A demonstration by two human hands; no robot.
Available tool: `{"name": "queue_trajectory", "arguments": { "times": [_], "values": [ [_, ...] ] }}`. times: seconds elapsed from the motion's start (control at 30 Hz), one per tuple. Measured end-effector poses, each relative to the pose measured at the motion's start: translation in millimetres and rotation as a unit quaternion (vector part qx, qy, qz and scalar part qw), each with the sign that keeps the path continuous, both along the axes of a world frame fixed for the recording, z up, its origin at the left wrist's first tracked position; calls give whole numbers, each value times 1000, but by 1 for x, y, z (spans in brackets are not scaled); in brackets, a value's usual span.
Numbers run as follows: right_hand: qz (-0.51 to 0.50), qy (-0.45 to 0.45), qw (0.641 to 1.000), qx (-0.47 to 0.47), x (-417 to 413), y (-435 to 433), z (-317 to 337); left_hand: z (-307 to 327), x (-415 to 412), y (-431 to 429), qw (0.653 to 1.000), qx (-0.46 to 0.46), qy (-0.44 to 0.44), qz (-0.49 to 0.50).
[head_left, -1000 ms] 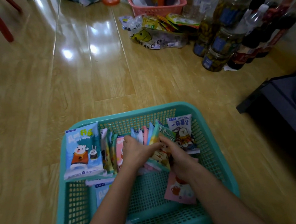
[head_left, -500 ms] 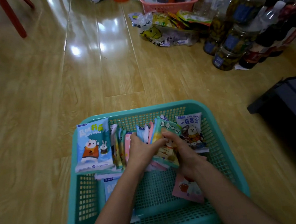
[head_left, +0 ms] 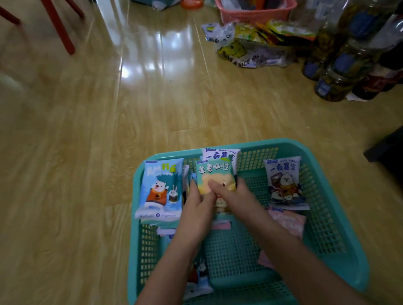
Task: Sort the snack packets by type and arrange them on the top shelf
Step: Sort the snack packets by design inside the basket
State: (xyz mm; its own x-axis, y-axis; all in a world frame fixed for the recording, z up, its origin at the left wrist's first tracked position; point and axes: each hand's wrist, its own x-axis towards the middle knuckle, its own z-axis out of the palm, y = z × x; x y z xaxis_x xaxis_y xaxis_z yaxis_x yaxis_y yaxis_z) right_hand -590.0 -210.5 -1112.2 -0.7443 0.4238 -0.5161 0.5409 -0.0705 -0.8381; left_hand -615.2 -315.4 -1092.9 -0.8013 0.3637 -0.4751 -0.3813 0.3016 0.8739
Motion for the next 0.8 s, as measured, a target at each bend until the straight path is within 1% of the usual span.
{"name": "queue_trajectory", "arguments": {
  "times": [0.07,0.17,0.2,0.27,0.33,0.43,0.53,0.6,0.67,0.73,0.8],
  "values": [
    [30,3,997,75,0,-3,1,4,5,-3,999,-11,45,-26],
    [63,-8,978,197,3,-7,3,10,9,-4,989,-44,124,-61],
    [74,-11,968,242,4,-8,4,15,10,-5,987,-44,140,-66],
    [107,-33,935,338,5,-12,10,21,12,-8,985,-30,160,-60],
    [112,-35,912,394,7,-13,16,29,13,-17,982,-34,183,-16],
    [68,-3,916,395,11,-14,26,34,9,-36,968,-49,238,64],
    [55,-15,925,375,16,-12,30,32,4,-51,958,-81,251,111],
    [51,-15,939,340,16,-7,30,32,2,-55,953,-107,254,126],
    [34,3,958,285,14,-3,30,33,2,-54,952,-127,256,107],
    [16,27,972,233,13,0,30,36,4,-47,956,-149,246,52],
    [-1,54,983,174,14,0,32,35,6,-35,948,-185,258,-4]
  ]
}}
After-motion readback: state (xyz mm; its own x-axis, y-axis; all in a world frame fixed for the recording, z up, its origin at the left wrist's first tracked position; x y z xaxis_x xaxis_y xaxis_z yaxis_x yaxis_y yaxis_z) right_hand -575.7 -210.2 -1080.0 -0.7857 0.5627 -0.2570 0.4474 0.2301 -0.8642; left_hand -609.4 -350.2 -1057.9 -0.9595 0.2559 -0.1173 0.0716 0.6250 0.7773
